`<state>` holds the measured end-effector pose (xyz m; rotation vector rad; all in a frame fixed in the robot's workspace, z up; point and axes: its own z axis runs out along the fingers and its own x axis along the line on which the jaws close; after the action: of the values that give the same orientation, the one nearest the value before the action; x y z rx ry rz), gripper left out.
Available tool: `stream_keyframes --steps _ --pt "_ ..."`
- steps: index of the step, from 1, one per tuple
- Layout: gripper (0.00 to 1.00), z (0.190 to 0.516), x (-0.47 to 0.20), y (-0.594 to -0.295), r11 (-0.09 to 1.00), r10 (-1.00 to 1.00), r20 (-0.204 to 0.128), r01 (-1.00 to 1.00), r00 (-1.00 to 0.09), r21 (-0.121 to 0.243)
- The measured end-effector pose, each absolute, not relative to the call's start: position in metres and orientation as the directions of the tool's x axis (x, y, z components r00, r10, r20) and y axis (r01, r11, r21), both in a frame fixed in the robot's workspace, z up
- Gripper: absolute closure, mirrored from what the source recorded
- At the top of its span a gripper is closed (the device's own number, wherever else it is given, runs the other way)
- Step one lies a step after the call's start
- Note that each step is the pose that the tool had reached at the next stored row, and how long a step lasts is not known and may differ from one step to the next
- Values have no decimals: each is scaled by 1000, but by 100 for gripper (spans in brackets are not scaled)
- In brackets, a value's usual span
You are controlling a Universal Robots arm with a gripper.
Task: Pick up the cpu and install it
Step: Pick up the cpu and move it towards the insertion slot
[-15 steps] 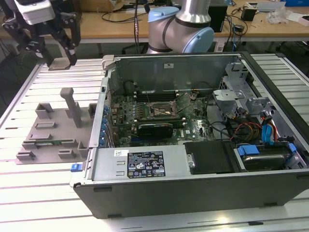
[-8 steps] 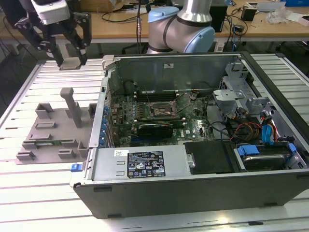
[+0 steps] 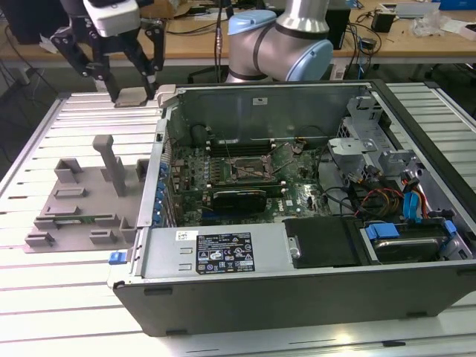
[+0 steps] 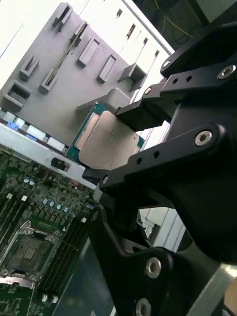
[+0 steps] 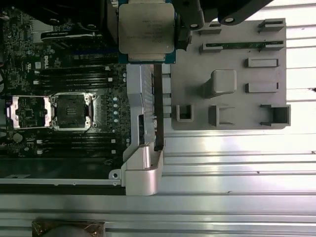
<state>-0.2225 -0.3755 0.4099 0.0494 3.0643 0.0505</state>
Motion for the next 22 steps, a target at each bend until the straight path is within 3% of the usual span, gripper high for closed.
stream_keyframes --steps 22 --pt "45 410 -160 -376 999 33 -76 31 -997 34"
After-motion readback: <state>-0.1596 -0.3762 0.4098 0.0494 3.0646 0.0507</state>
